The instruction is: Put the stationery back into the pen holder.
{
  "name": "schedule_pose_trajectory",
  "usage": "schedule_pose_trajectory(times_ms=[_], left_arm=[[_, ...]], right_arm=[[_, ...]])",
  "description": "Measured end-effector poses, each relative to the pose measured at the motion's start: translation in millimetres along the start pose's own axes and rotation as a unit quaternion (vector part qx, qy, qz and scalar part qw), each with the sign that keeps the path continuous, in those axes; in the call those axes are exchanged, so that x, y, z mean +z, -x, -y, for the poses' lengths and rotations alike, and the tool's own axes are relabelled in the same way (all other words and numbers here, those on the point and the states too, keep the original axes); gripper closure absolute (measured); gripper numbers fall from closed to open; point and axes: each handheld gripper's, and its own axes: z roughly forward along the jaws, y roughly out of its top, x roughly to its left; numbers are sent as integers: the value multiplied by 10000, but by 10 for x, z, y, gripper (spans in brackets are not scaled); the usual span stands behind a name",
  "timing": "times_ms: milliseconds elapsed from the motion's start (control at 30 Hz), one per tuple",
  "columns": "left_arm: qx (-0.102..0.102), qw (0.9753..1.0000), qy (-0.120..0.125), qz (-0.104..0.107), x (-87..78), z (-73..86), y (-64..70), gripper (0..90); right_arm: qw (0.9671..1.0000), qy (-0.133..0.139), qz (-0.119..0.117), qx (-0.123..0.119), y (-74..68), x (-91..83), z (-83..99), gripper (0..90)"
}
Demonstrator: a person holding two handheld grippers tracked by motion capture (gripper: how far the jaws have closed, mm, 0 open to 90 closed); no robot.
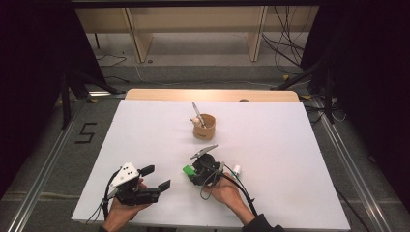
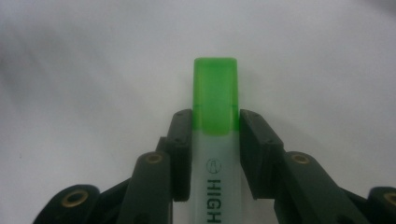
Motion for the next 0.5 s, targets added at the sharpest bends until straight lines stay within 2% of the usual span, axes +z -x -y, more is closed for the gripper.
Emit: schedule_pose_trajectory(times_ms=[200, 300, 500], left_arm=[[-22, 10000, -1, 0, 2, 3, -4, 159], [-53, 10000, 16, 17, -1, 4, -11, 159], [-111, 9999, 40, 33, -1, 10, -24, 159]], right_arm=[[9995, 221, -206, 51, 24, -55, 26, 675], [9986, 433, -297, 61, 32, -107, 23, 675], [9940, 980, -445, 187, 116, -268, -6, 675]])
